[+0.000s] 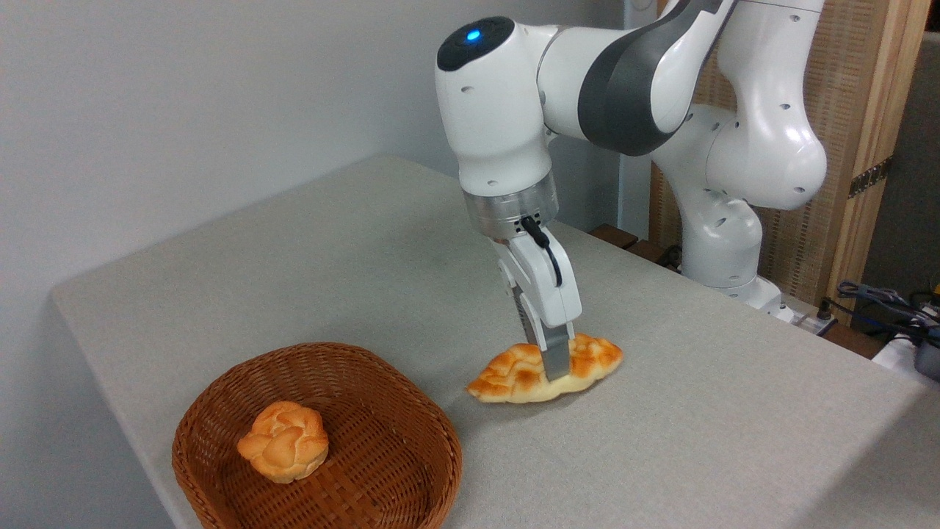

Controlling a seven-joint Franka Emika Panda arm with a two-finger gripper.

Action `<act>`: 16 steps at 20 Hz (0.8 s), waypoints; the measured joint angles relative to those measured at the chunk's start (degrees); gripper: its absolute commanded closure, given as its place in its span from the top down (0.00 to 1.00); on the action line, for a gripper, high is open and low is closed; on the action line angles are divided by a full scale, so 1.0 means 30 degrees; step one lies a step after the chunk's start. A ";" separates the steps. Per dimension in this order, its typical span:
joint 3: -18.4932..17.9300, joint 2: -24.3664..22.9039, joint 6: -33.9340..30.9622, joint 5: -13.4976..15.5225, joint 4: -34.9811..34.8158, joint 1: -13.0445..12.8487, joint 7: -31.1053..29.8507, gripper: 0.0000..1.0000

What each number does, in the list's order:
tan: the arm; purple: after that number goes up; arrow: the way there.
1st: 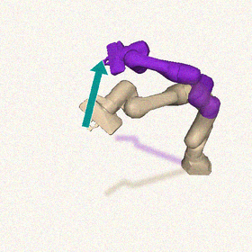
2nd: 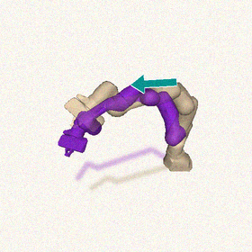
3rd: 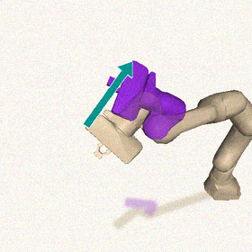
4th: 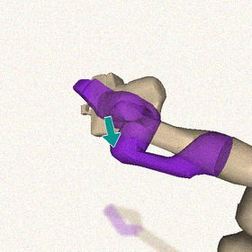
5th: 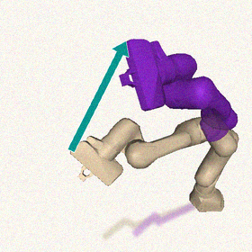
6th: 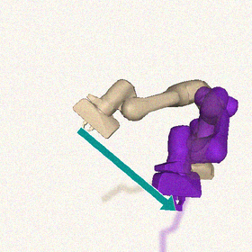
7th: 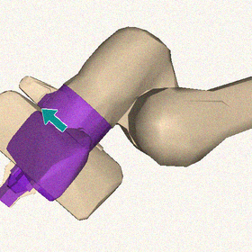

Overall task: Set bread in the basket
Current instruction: 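Lift the braided roll and carry it over the wicker basket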

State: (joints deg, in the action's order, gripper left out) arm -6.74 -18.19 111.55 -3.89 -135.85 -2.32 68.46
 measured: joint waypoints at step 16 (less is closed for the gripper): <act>0.0138 0.2438 -0.0472 0.4263 0.7246 -0.0413 -0.5363 0.50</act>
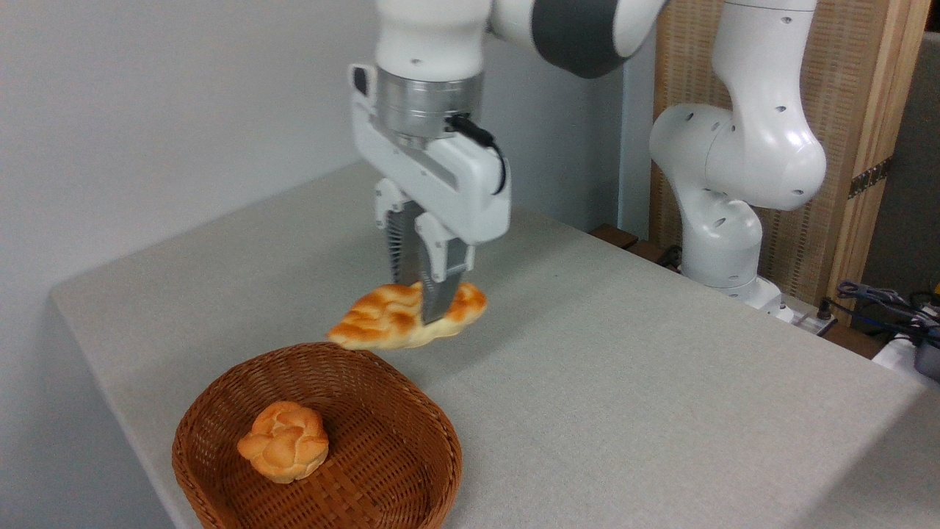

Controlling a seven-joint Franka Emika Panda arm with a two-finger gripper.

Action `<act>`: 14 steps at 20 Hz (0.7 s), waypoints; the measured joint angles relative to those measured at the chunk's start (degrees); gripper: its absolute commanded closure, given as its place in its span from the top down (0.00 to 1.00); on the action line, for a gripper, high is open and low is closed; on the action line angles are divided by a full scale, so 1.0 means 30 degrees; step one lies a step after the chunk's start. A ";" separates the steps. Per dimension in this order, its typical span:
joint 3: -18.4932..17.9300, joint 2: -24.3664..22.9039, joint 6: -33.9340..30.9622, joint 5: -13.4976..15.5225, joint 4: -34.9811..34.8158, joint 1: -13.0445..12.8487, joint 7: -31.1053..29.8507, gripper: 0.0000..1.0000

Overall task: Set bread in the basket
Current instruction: 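Lift the braided roll and carry it over the wicker basket, then lower the roll into the basket beside the bun and open the gripper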

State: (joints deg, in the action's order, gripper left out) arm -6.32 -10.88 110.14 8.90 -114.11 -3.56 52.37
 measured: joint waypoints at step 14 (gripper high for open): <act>0.0535 0.5676 0.5048 0.0000 0.2922 -0.0194 -0.0289 1.00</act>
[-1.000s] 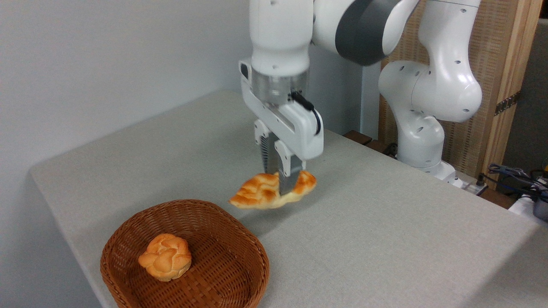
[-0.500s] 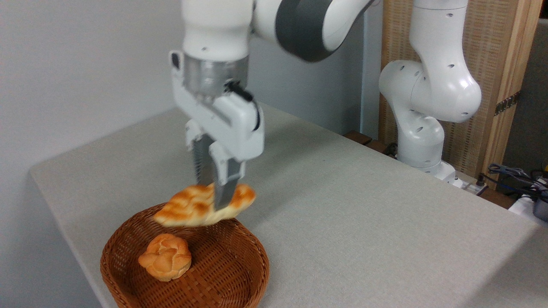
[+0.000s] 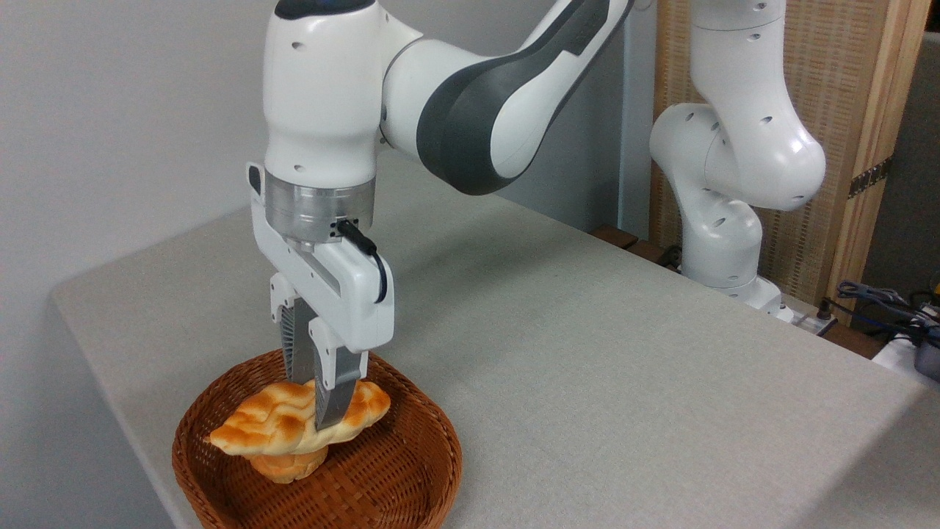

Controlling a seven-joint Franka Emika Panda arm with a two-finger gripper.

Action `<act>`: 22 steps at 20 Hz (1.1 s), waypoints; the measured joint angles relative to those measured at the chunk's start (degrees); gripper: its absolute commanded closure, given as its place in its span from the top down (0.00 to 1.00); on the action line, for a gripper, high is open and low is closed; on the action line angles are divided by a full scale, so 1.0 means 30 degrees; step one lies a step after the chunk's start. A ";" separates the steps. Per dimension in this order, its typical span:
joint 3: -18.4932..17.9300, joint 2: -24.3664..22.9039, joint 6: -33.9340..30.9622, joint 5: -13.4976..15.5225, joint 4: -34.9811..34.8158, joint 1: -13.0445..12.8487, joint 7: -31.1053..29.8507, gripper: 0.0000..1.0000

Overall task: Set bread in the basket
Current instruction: 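Lower the roll into the basket beside the bun and open the gripper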

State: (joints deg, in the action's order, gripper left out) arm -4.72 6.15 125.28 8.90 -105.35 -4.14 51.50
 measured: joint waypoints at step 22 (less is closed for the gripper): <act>-0.0078 -0.0320 -0.0273 -0.1311 0.0507 0.0199 0.0031 1.00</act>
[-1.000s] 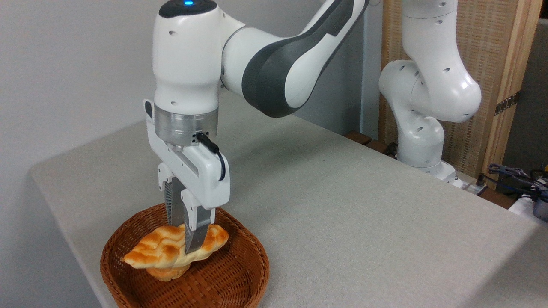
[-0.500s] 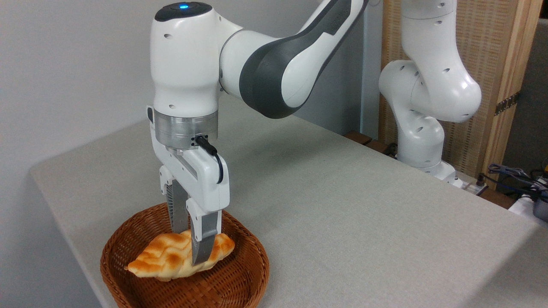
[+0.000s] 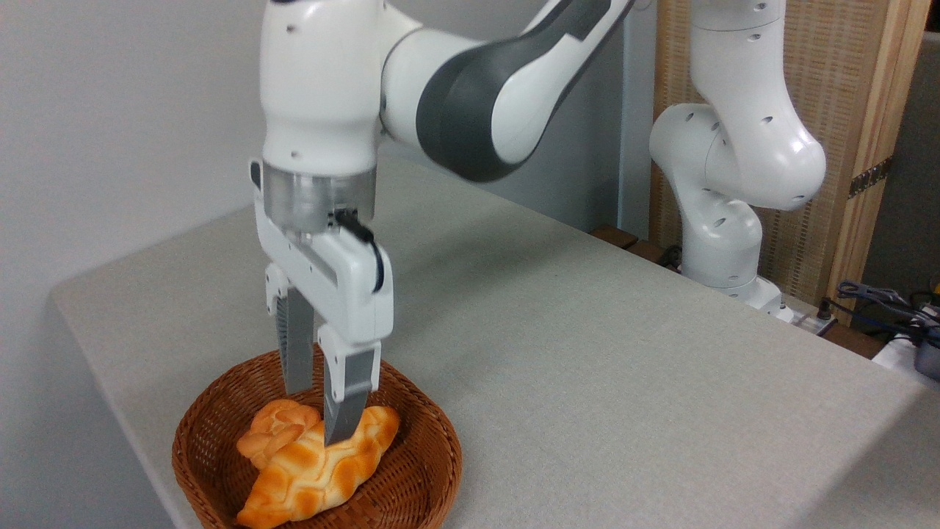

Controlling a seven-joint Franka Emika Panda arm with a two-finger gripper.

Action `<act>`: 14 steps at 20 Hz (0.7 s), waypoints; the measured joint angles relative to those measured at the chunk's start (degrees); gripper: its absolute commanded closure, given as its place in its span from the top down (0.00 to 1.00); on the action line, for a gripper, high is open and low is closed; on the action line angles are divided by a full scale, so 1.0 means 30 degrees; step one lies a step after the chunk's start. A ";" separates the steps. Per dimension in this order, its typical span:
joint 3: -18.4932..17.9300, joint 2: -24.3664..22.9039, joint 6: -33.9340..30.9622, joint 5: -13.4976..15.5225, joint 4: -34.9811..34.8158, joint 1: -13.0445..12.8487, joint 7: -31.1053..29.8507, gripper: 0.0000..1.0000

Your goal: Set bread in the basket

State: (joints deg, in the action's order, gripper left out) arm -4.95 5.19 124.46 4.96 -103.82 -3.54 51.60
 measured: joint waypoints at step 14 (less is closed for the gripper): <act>0.1228 -0.1397 -1.1183 0.0006 0.4253 -0.0025 -0.4354 1.00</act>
State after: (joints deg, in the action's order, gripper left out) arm -1.27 1.00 90.91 4.98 -91.07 -3.62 38.53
